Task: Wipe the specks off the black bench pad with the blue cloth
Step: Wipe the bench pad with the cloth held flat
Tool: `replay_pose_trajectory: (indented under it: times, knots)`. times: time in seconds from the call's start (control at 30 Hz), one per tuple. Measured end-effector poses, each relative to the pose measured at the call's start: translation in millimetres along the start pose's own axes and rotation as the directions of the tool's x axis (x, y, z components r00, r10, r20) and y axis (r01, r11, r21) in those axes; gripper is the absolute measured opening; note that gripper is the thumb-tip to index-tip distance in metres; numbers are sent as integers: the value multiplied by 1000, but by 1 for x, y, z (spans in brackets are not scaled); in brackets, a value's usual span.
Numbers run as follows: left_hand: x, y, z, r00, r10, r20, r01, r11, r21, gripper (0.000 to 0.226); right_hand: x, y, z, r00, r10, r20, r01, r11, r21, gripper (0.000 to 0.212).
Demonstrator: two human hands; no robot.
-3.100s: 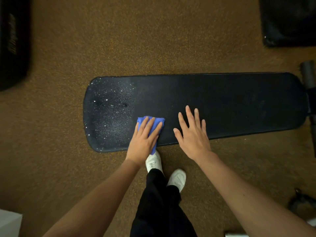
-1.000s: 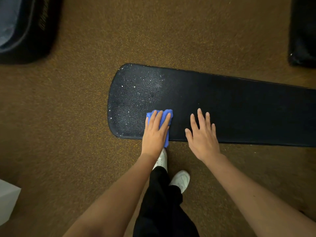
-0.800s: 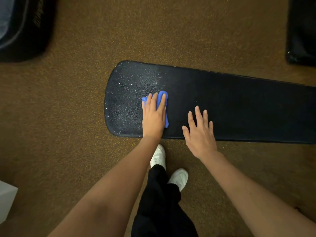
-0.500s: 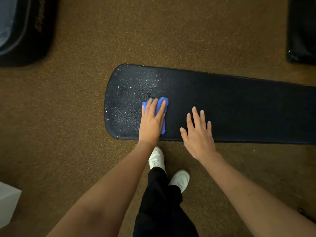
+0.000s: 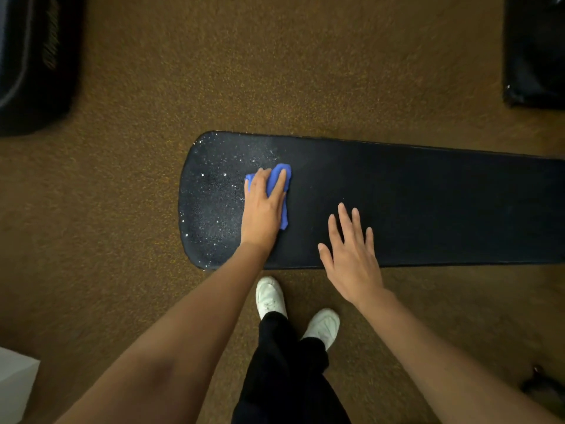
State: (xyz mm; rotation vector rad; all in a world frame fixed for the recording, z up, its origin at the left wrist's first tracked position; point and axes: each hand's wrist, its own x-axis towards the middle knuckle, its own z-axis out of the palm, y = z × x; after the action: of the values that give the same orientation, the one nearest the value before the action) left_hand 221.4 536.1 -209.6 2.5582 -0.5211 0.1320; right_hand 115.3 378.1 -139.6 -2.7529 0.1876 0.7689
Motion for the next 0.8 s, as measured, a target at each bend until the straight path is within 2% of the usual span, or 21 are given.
replay_pose_trajectory:
  times: [0.07, 0.13, 0.27, 0.33, 0.4, 0.47, 0.57, 0.63, 0.7, 0.8]
  knots:
    - [21, 2, 2, 997, -81, 1, 81, 996, -25, 42, 0, -1, -1, 1000, 5, 0, -5, 1000, 15, 62]
    - [32, 0, 6, 998, -67, -4, 66, 998, -23, 42, 1, -2, -1, 1000, 5, 11, -5, 999, 31, 62]
    - [10, -10, 2, 974, 213, 73, -214, 977, 18, 44, 2, -4, -1, 1000, 24, 6, -24, 999, 39, 62]
    - [4, -20, -4, 956, 281, 89, -284, 959, 22, 45, 4, -5, -3, 999, 35, 0, -35, 998, 48, 61]
    - [16, -25, -8, 974, 220, 48, -221, 974, 39, 46, 7, -7, -5, 999, 43, -10, -42, 998, 52, 61]
    - [36, -22, -6, 996, 88, 9, -88, 996, 29, 50, 13, -8, -8, 998, 54, -26, -53, 996, 68, 61]
    - [65, -15, -3, 999, -40, 27, 40, 999, -4, 46, 22, -11, -13, 997, 72, -41, -67, 992, 110, 60]
    - [73, -10, 0, 997, -60, 57, 61, 998, -14, 46, 28, -12, -16, 996, 72, -51, -65, 990, 125, 60]
    - [72, -5, 3, 998, 19, 57, -19, 1000, -12, 51, 32, -13, -16, 995, 77, -55, -70, 989, 127, 60]
    - [60, -6, 4, 969, 217, 114, -216, 976, -26, 47, 33, -14, -14, 992, 88, -87, -77, 989, 123, 60]
